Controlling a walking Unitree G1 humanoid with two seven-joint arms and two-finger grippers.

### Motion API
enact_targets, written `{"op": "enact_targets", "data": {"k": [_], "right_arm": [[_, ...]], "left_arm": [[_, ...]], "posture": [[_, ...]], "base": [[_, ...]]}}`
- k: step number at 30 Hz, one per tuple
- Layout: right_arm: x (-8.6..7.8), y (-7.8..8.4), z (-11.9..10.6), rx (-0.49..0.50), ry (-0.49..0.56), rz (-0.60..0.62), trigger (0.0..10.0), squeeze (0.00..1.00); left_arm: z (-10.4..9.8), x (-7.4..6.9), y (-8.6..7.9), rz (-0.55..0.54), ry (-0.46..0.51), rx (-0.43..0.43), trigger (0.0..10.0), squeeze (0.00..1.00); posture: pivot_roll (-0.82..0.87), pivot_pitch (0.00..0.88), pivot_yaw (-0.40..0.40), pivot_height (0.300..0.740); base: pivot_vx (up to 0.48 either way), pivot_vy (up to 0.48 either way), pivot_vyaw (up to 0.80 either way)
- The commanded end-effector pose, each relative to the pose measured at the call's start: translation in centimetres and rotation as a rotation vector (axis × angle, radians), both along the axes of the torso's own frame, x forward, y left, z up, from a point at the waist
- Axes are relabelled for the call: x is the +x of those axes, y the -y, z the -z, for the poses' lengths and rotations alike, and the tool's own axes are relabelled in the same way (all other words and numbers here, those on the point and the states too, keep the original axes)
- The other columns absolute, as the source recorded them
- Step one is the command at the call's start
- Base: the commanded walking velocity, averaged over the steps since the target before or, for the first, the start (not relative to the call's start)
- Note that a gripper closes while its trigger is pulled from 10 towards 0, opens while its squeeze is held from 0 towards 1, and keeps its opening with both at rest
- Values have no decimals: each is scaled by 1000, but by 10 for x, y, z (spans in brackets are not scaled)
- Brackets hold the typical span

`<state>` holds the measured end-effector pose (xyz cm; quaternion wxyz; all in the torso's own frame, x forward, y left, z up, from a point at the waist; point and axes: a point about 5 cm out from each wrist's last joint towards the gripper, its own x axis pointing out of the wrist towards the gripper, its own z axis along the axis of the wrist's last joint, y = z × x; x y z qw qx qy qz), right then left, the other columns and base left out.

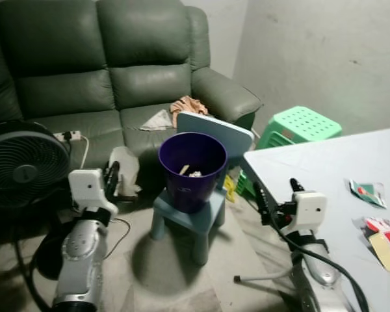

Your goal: Picking trash to rubbish bin

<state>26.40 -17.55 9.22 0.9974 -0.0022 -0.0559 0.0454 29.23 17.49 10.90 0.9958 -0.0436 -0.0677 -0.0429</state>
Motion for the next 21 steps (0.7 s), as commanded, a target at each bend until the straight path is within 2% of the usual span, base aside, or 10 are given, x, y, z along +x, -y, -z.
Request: {"op": "enact_targets", "data": {"k": [1, 8, 16, 18, 21], "right_arm": [[2, -1, -2, 2, -2, -16, 10000, 0], [4, -3, -3, 6, -1, -35, 10000, 0], [4, -4, -3, 14, 1, -51, 10000, 0], [5, -7, -2, -46, -9, -71, 10000, 0], [5, -7, -3, -58, 0, -74, 10000, 0]], "left_arm": [[-7, 2, -2, -7, 17, 7, 10000, 0], [-8, 2, -1, 5, 23, -10, 10000, 0], [-8, 1, -2, 6, 22, 5, 10000, 0], [-8, 2, -2, 6, 20, 7, 10000, 0], [-8, 2, -1, 9, 18, 8, 10000, 0]], "posture": [[-23, 12, -81, 740], [-19, 4, -87, 740], [-17, 0, -87, 740], [-15, 0, -86, 740], [-15, 0, -86, 740]], "base": [[0, 0, 0], [0, 0, 0], [313, 0, 0], [337, 0, 0], [334, 0, 0]]}}
